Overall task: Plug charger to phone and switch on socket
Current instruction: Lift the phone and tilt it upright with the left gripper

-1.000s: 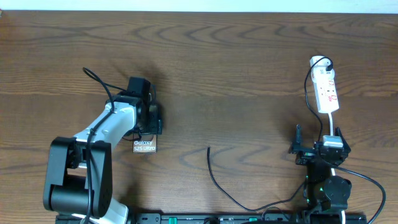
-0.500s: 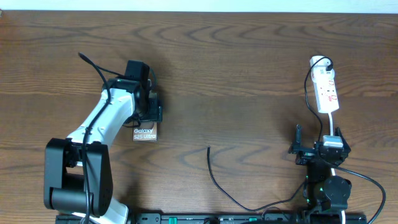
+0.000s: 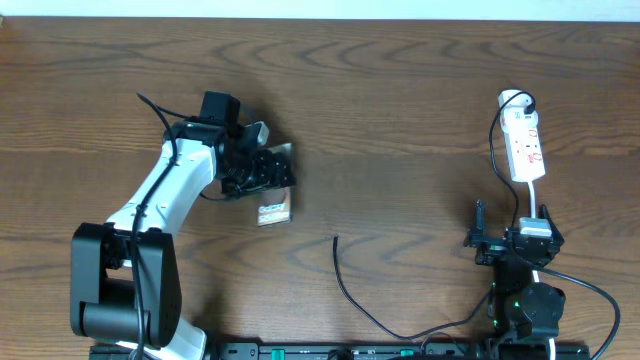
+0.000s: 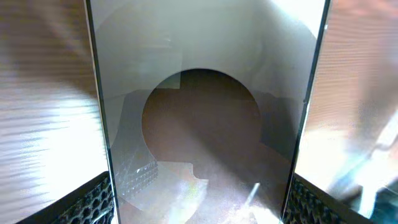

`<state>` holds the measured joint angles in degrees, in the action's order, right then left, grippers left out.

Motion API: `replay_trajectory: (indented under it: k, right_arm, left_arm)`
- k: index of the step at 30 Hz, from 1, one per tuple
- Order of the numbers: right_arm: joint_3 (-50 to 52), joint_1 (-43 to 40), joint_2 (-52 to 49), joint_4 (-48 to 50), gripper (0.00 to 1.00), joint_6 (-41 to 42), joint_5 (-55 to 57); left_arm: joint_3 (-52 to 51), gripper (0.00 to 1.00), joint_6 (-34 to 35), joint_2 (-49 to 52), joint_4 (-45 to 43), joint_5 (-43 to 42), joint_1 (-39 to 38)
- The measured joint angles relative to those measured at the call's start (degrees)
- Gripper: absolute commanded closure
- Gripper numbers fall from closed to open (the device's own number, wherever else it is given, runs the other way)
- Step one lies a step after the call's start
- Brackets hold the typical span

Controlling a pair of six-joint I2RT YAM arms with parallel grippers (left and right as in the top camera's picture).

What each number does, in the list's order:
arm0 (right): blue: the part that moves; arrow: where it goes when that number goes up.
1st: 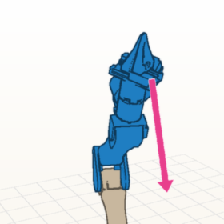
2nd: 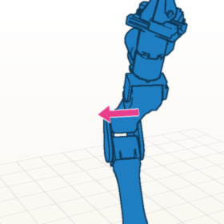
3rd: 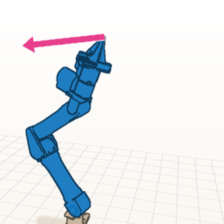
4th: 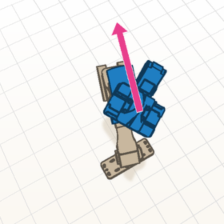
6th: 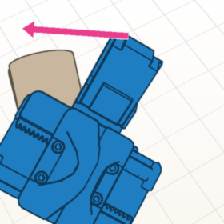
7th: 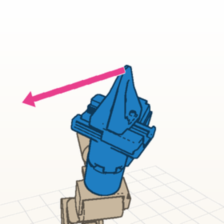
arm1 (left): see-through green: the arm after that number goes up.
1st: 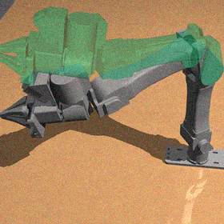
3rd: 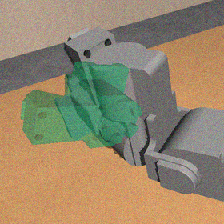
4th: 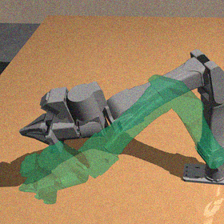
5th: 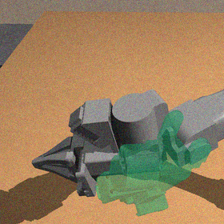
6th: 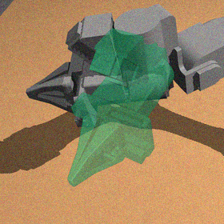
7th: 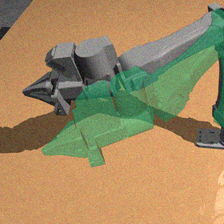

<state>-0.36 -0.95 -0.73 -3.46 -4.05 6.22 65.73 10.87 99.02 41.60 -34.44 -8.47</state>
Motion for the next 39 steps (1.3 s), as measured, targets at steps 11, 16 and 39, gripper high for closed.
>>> replay_trajectory:
  k: [11,16,39]
  right_arm:
    - [0.0,0.0,0.0,-0.02,0.01,0.0,0.0]
    - [0.0,0.0,0.0,0.0,0.01,0.0,-0.02]
    - [0.0,0.0,0.0,0.0,0.01,0.0,0.0]
  left_arm:
    - [0.0,0.93,15.85,0.0,-8.83,-18.78,0.0]
    - [0.02,0.93,24.85,0.0,-15.63,-26.73,0.0]
    - [0.02,0.93,65.72,0.0,-21.31,-34.32,0.0]
